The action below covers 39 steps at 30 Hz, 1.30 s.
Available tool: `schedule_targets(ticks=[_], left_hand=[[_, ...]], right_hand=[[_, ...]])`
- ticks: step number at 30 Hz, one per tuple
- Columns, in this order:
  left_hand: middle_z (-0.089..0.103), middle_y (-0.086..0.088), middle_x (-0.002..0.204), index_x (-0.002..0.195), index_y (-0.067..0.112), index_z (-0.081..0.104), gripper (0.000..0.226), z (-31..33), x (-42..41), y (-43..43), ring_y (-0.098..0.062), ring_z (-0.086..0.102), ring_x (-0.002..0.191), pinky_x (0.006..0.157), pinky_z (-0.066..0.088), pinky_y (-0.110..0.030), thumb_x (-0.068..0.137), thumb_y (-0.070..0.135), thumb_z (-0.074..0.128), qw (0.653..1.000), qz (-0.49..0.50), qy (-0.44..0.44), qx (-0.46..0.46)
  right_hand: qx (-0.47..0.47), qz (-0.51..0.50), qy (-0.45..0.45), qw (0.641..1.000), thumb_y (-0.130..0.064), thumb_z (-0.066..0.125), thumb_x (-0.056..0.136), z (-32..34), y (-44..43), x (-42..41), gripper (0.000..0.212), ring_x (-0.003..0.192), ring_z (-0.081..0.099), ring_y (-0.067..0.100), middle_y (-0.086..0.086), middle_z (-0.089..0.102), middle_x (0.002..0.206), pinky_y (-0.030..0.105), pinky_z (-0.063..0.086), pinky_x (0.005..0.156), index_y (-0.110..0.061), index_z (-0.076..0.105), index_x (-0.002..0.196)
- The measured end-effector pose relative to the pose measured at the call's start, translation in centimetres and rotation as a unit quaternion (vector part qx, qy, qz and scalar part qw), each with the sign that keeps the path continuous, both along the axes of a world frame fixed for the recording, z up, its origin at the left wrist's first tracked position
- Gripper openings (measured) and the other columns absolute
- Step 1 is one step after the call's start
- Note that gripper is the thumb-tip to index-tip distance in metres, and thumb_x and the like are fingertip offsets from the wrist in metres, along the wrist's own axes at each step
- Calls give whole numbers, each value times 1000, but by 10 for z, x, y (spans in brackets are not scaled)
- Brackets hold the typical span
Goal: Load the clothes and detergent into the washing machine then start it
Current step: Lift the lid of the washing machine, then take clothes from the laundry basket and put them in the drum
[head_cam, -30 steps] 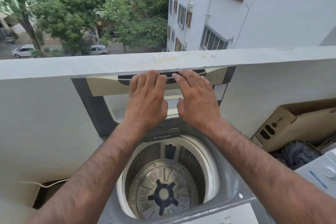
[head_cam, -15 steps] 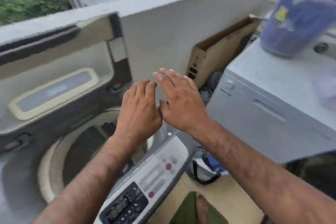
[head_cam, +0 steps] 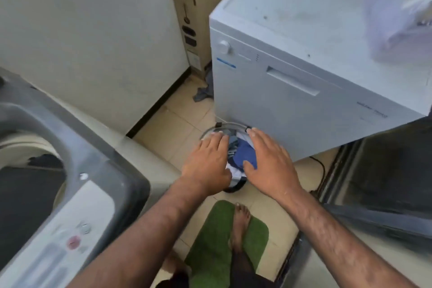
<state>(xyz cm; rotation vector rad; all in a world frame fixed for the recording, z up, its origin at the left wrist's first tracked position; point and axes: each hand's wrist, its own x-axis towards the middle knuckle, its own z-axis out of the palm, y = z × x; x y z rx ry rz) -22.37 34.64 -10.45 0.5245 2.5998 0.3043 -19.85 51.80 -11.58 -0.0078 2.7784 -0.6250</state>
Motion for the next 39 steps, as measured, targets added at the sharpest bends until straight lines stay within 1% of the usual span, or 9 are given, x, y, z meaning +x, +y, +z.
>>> schedule_targets(ticks=[7,12,16,19,23,26,31,34,39], left_hand=[[25,-9,170,162,12,21,79,-125,-7,32,-26,25,157,127,22,-39,95,35,56,986,49,-151,-55],[32,-7,165,160,14,23,79,-234,-27,32,-27,34,150,122,32,-39,93,34,58,972,105,-204,-54],[36,-10,160,160,12,22,79,-317,-50,29,-30,42,144,117,38,-37,94,31,61,956,159,-244,-42],[38,-10,157,159,12,24,75,-377,-65,26,-30,44,140,114,40,-36,96,30,60,949,188,-250,-31],[37,-4,158,160,17,24,72,-420,-55,25,-24,43,142,114,40,-34,98,32,58,942,227,-248,13],[31,4,160,160,22,22,70,-434,-40,18,-16,41,143,112,36,-27,100,34,57,939,231,-250,45],[32,10,156,155,25,27,62,-453,-36,3,-11,42,138,107,39,-23,101,33,56,940,253,-222,63],[34,9,154,154,24,28,59,-465,-42,0,-12,43,135,101,39,-22,102,31,54,941,258,-208,71],[33,7,157,157,22,27,63,-480,-55,4,-15,46,134,93,35,-20,101,27,55,939,264,-202,85]], right_hand=[[2,6,-135,991,-33,64,95,-126,63,-7,81,156,21,16,-3,21,171,35,22,124,-23,20,163],[17,38,-194,980,-38,64,94,-239,73,-29,84,156,21,16,-5,20,170,34,24,122,-25,17,163],[24,60,-210,975,-40,72,88,-336,67,-61,98,154,25,21,-1,22,169,42,34,118,-27,12,164],[47,87,-199,975,-45,76,83,-417,53,-105,110,157,16,26,2,12,172,52,36,117,-30,3,164],[93,129,-169,973,-47,83,75,-503,20,-165,124,158,1,32,3,-1,172,66,33,114,-38,-5,162],[148,197,-154,957,-47,85,73,-548,-13,-199,131,158,-5,38,4,-6,172,72,30,112,-40,-11,161],[215,258,-181,924,-55,90,67,-597,-54,-203,142,154,-14,50,7,-17,171,79,29,105,-42,-18,158],[220,243,-163,931,-47,84,76,-614,-58,-189,125,153,-9,52,9,-12,171,78,36,103,-42,-8,160],[220,222,-103,944,-35,87,73,-625,-55,-180,110,144,21,46,12,17,161,60,56,87,-37,15,156]])
